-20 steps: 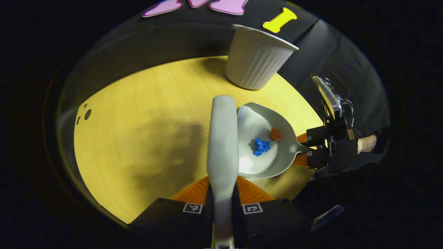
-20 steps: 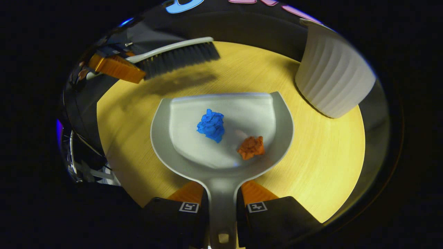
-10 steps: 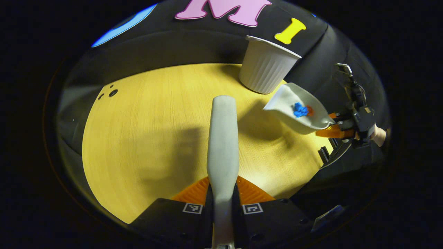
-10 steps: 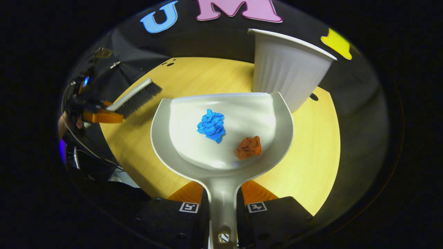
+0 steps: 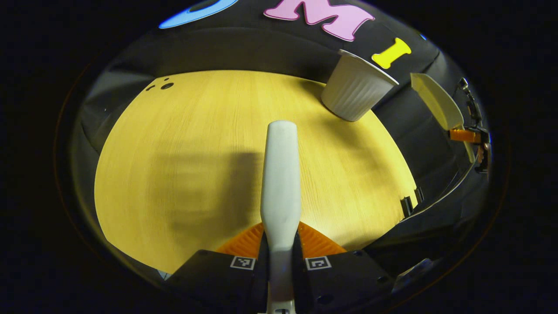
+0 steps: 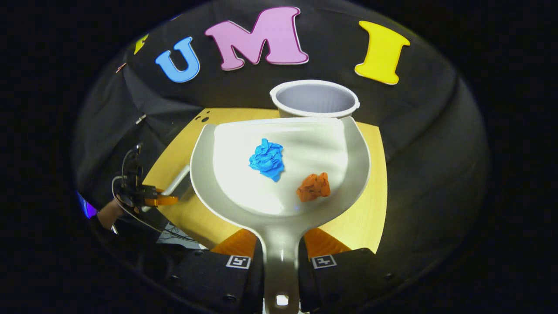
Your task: Pick up the small broom and dustpan from the desktop, sweep the trash into the dustpan with the broom, and then empty the trash into the garbage bin.
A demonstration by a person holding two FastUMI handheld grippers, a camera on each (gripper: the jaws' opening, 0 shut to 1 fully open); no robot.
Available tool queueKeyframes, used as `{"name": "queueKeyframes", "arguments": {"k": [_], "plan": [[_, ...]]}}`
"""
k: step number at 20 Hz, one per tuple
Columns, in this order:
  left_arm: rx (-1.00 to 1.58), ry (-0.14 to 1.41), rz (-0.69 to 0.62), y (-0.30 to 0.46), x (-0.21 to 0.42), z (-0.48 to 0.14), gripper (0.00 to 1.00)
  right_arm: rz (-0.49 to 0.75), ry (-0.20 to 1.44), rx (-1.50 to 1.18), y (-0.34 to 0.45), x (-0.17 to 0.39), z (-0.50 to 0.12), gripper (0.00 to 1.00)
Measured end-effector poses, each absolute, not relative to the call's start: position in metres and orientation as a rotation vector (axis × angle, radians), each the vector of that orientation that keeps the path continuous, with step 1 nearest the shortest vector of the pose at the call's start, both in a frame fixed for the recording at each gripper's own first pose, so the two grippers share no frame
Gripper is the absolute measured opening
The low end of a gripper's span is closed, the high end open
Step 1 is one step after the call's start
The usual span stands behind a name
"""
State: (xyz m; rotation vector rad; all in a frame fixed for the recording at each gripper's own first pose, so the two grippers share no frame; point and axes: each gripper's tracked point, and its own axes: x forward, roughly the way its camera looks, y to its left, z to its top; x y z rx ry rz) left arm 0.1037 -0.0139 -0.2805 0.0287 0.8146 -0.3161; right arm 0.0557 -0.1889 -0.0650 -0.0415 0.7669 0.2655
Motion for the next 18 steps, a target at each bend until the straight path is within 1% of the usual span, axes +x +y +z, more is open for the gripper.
{"name": "queueKeyframes", "arguments": {"k": [1,2,3,6,7,8,9,10,11,12,13,15,16,17,18], "plan": [[0.013,0.817,-0.307,-0.01,0.103,-0.283,0.28,0.259,0.747,-0.064,-0.191,0.066,-0.056,0.31],[0.0,0.821,-0.295,-0.007,0.101,-0.285,0.28,0.248,0.734,-0.086,-0.194,0.077,-0.048,0.35],[-0.008,0.819,-0.282,-0.005,0.1,-0.286,0.28,0.238,0.714,-0.093,-0.197,0.091,-0.04,0.31],[-0.028,0.778,-0.232,0.006,0.098,-0.284,0.28,0.206,0.679,-0.102,-0.202,0.132,-0.027,0.31],[-0.061,0.766,-0.221,0.004,0.096,-0.282,0.26,0.184,0.674,-0.094,-0.206,0.147,-0.025,0.31],[-0.092,0.761,-0.21,0.002,0.093,-0.281,0.27,0.165,0.669,-0.077,-0.209,0.161,-0.023,0.36],[-0.112,0.756,-0.205,0.001,0.088,-0.284,0.27,0.133,0.667,-0.052,-0.215,0.178,-0.022,0.36],[-0.119,0.756,-0.204,-0.001,0.084,-0.285,0.29,0.092,0.664,-0.035,-0.222,0.196,-0.022,0.39],[-0.12,0.759,-0.204,-0.001,0.081,-0.287,0.28,0.045,0.658,-0.02,-0.232,0.216,-0.025,0.35],[-0.115,0.764,-0.201,0.001,0.077,-0.289,0.28,-0.001,0.65,-0.014,-0.243,0.233,-0.027,0.35],[-0.109,0.767,-0.195,0.003,0.076,-0.292,0.28,-0.051,0.645,-0.014,-0.253,0.246,-0.031,0.31],[-0.121,0.783,-0.188,0.005,0.071,-0.296,0.28,-0.139,0.637,-0.046,-0.271,0.267,-0.039,0.4],[-0.136,0.786,-0.184,0.006,0.07,-0.296,0.28,-0.16,0.638,-0.07,-0.276,0.273,-0.042,0.4],[-0.152,0.785,-0.179,0.008,0.069,-0.296,0.28,-0.175,0.641,-0.107,-0.279,0.278,-0.045,0.36],[-0.168,0.784,-0.173,0.01,0.069,-0.296,0.28,-0.186,0.641,-0.157,-0.28,0.28,-0.048,0.36]]}}
